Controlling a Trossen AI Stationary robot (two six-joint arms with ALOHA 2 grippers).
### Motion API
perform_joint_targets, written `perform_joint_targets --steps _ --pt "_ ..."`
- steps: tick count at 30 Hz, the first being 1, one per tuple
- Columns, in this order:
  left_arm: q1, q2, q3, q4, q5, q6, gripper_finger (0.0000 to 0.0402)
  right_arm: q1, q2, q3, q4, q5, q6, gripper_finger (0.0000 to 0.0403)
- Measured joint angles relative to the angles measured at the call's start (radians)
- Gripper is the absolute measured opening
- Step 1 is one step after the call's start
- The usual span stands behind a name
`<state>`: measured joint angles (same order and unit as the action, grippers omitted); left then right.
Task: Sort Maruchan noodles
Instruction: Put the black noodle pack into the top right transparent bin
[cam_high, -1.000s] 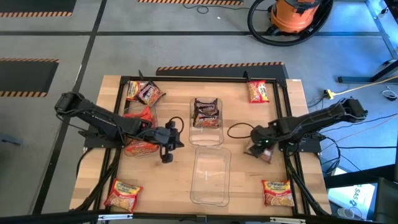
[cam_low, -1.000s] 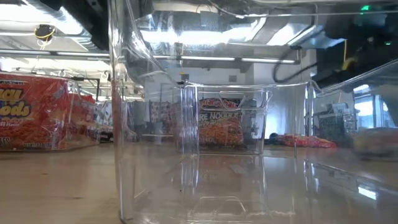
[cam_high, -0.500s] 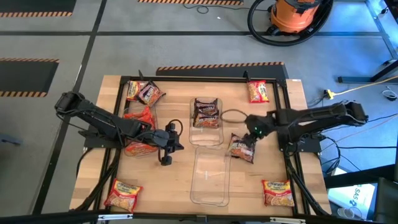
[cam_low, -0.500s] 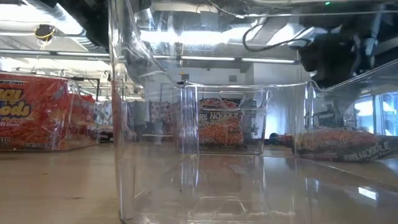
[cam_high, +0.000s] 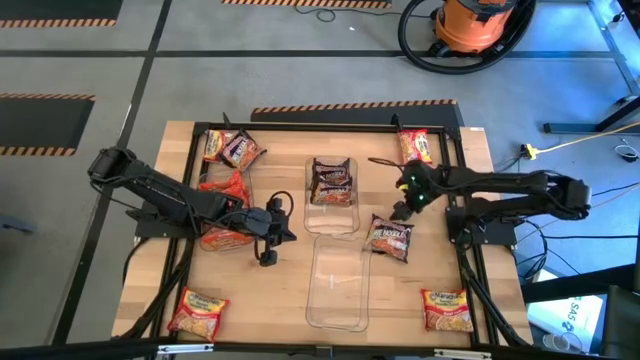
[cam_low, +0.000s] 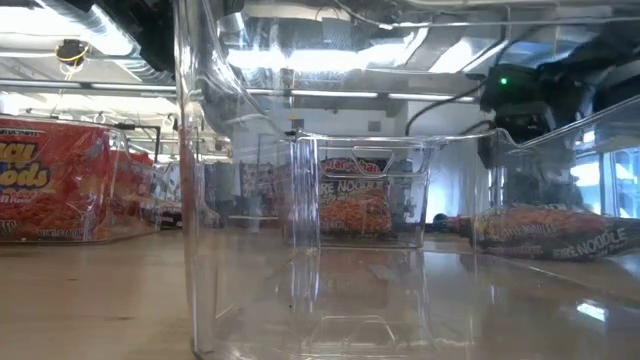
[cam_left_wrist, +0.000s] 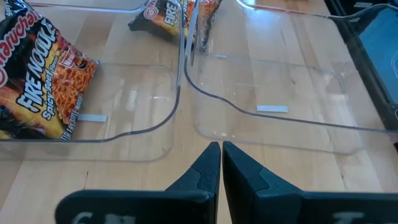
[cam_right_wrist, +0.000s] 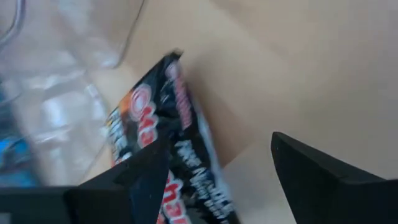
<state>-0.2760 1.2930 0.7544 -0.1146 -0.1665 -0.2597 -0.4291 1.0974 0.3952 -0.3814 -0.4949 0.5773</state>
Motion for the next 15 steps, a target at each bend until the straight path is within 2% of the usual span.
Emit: perform_joint_targets --steps 6,15 --pt "0.0 0.0 0.0 0.0 0.0 0.0 0.0011 0.003 0.0 -0.098 0.13 -0.108 0.049 0.0257" --pt "0.0 0.0 0.0 0.004 0.0 -0.002 0.0011 0.003 0.0 -0.148 0.249 -0.257 0.072 0.0257"
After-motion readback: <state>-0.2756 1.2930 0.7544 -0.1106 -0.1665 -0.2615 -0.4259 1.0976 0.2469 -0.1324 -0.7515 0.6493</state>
